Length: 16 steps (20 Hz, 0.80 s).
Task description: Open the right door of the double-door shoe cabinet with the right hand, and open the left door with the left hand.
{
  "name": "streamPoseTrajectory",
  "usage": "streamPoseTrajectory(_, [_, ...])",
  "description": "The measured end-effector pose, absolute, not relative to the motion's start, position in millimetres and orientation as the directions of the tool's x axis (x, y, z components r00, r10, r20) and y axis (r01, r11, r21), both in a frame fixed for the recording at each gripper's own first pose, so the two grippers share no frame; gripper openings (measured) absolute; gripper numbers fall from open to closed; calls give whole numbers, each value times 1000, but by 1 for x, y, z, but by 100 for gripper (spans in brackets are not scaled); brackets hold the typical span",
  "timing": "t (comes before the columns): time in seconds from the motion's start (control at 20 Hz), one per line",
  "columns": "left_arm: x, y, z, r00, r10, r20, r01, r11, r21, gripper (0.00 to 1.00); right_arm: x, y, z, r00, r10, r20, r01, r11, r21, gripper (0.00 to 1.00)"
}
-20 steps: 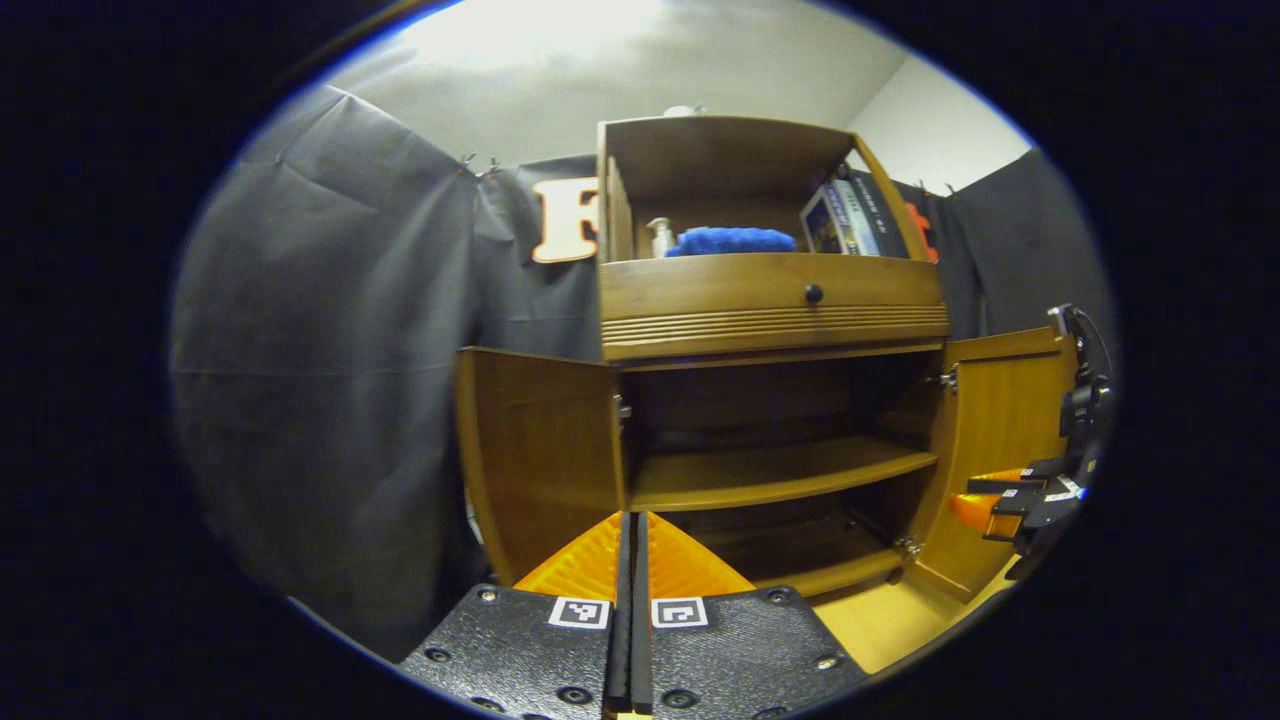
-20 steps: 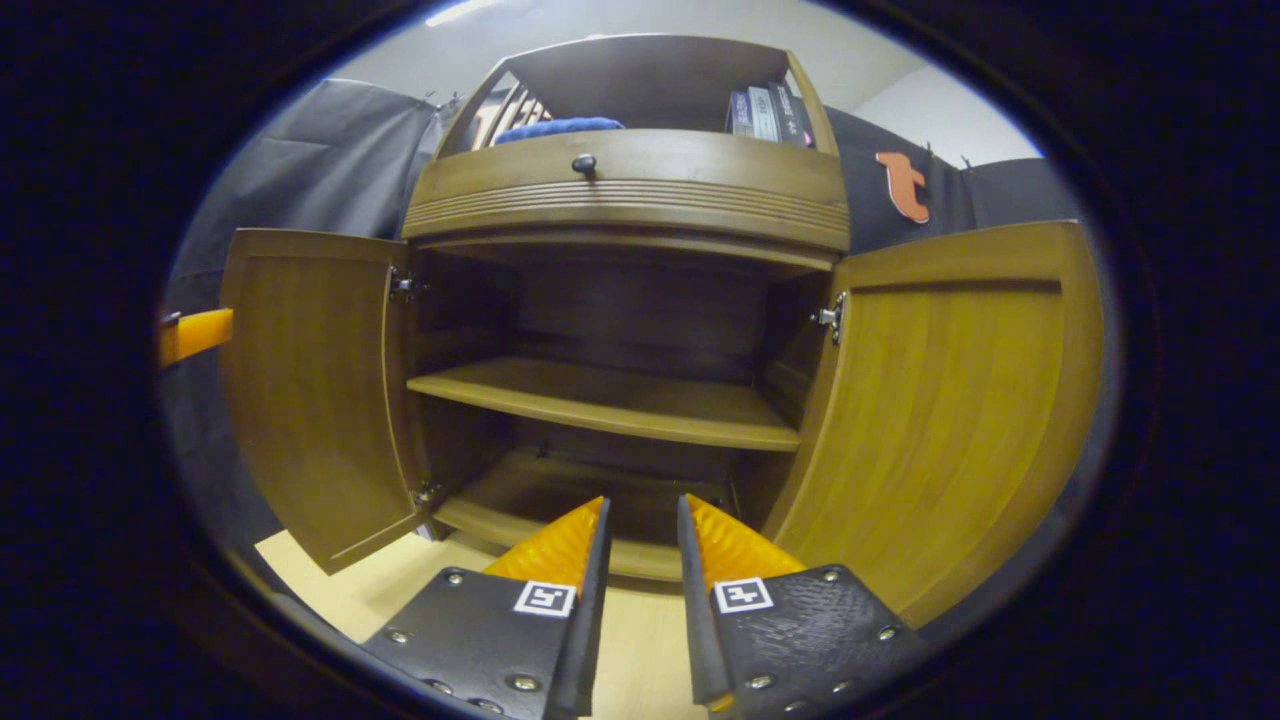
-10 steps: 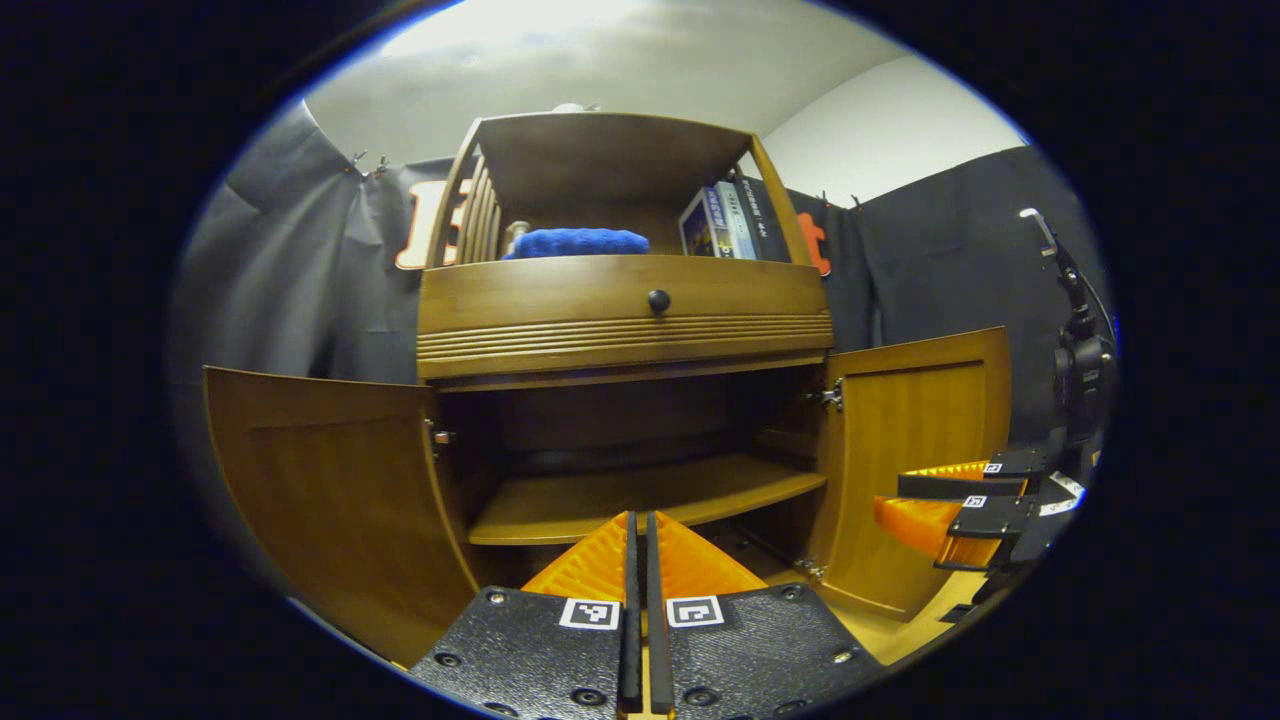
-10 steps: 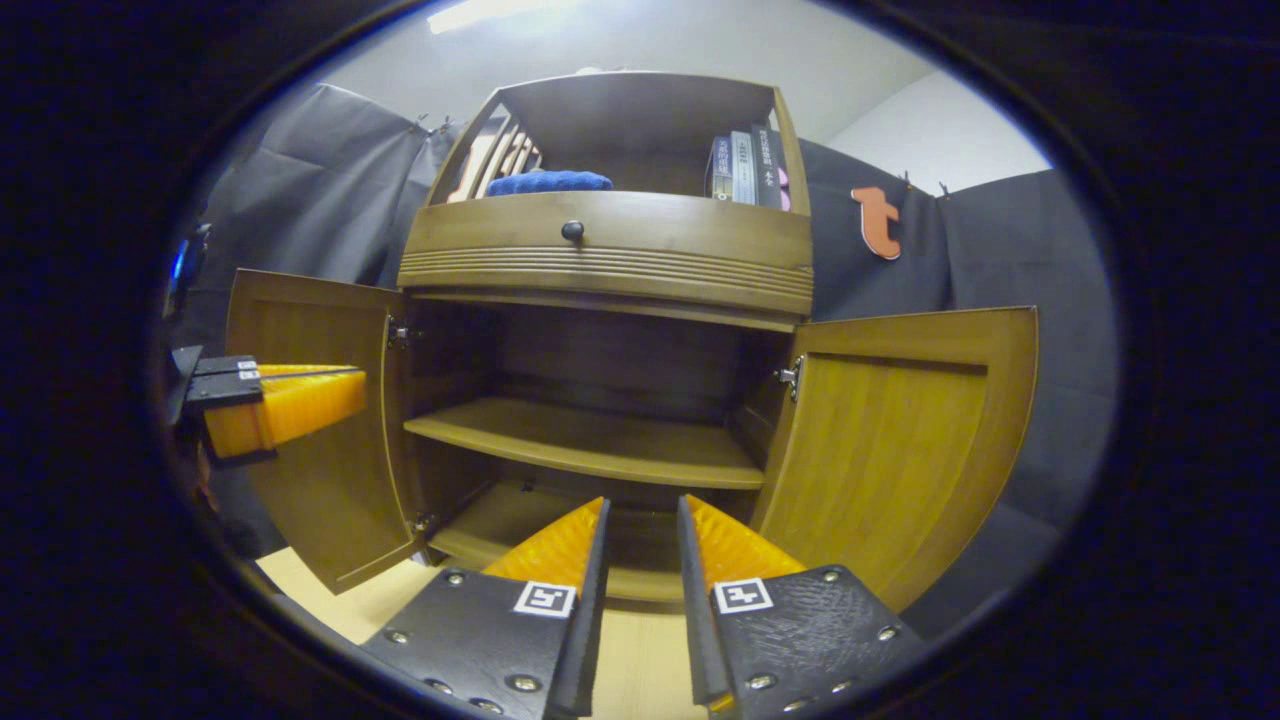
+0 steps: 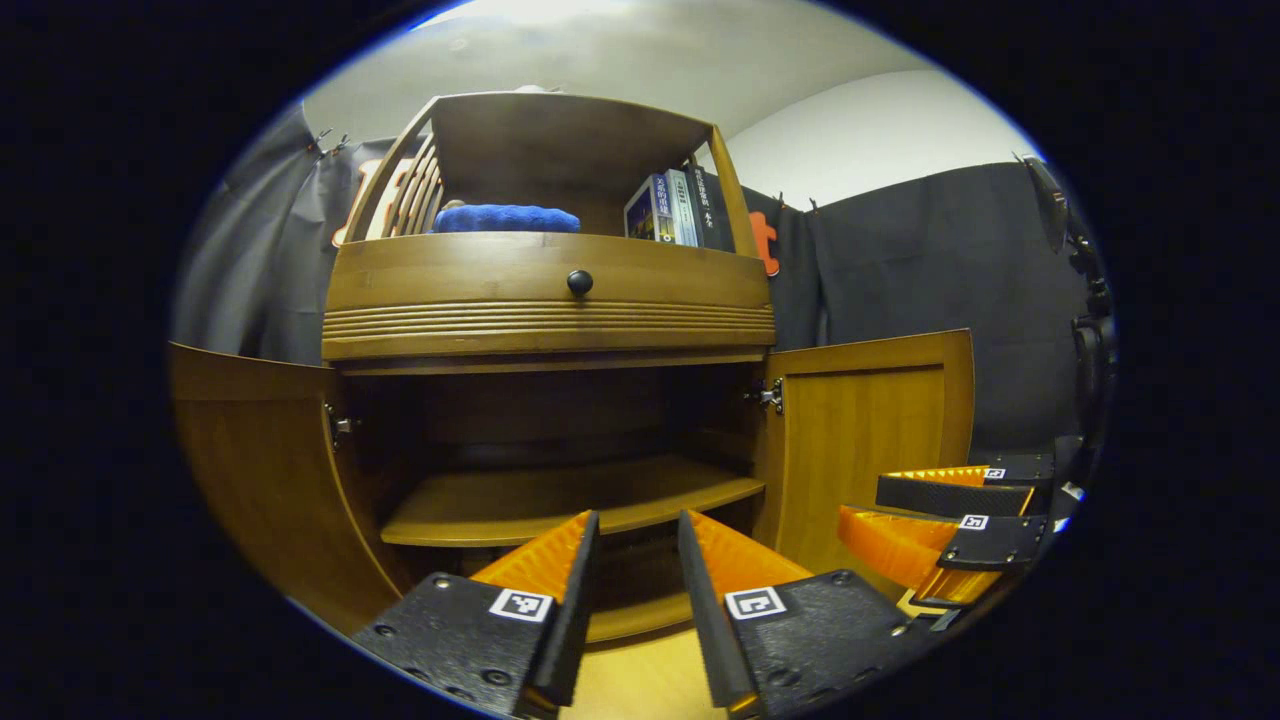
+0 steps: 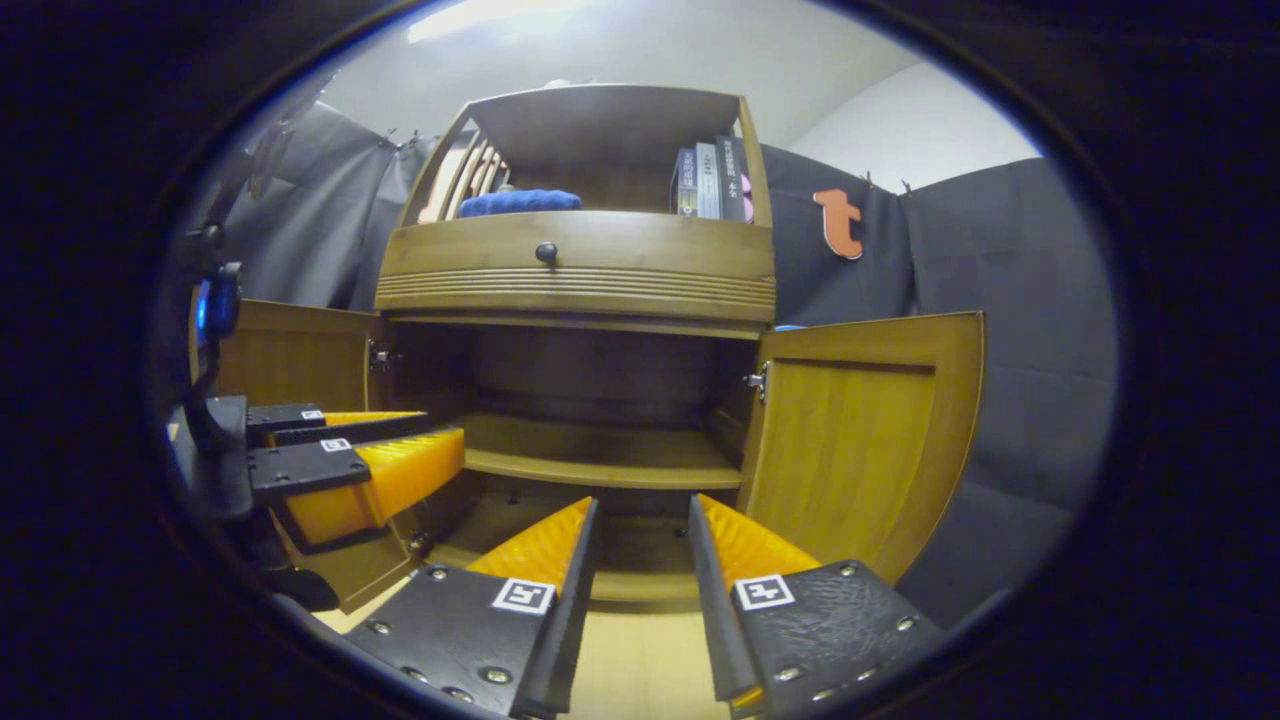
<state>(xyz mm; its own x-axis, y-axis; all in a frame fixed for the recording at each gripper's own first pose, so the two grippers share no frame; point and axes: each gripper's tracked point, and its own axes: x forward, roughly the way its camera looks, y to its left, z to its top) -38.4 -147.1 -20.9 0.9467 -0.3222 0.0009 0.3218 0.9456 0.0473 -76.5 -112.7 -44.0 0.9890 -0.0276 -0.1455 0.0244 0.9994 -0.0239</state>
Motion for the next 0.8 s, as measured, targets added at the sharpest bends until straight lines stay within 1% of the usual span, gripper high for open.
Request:
streamPoseTrajectory(0.05, [-36,-150,-21,944,-330,4,329,943,40,65,-77,-115,-43,989,-35,-143,32,999,-24,49])
streamPoseTrajectory(0.15, [-33,-156,-23,938,-347,3,346,938,33,86,-75,-118,-43,988,-53,-142,50,998,-26,65])
streamPoseTrajectory(0.2, [-31,-156,-23,938,-347,4,347,937,35,96,-75,-120,-43,988,-62,-142,58,998,-28,65])
streamPoseTrajectory(0.25, [-28,-155,-22,938,-346,8,345,938,38,98,-74,-121,-43,988,-69,-140,66,997,-26,65])
streamPoseTrajectory(0.3, [-25,-153,-22,941,-339,12,339,940,39,98,-73,-123,-43,988,-76,-137,74,997,-23,72])
streamPoseTrajectory(0.35, [-23,-151,-21,943,-333,20,332,943,36,98,-72,-122,-42,988,-78,-132,77,997,-15,72])
streamPoseTrajectory(0.4, [-21,-149,-19,945,-327,26,327,945,29,98,-68,-121,-40,989,-73,-126,73,997,-3,65])
streamPoseTrajectory(0.45, [-18,-147,-19,945,-324,30,324,946,22,98,-65,-119,-39,991,-68,-116,69,998,10,72])
streamPoseTrajectory(0.5, [-16,-145,-19,947,-321,31,321,947,15,96,-67,-115,-34,993,-51,-107,53,998,21,67])
streamPoseTrajectory(0.6, [-12,-141,-19,949,-314,28,314,949,5,99,-62,-110,-36,994,-41,-98,43,999,16,96])
streamPoseTrajectory(0.65, [-10,-139,-20,950,-311,26,311,950,3,99,-60,-108,-36,995,-41,-96,42,999,5,96])
streamPoseTrajectory(0.7, [-9,-137,-20,951,-309,26,310,951,1,99,-59,-107,-35,995,-41,-94,41,999,-4,94])
streamPoseTrajectory(0.8, [-7,-135,-20,950,-311,26,311,950,0,99,-58,-104,-36,995,-39,-96,38,999,-6,96])
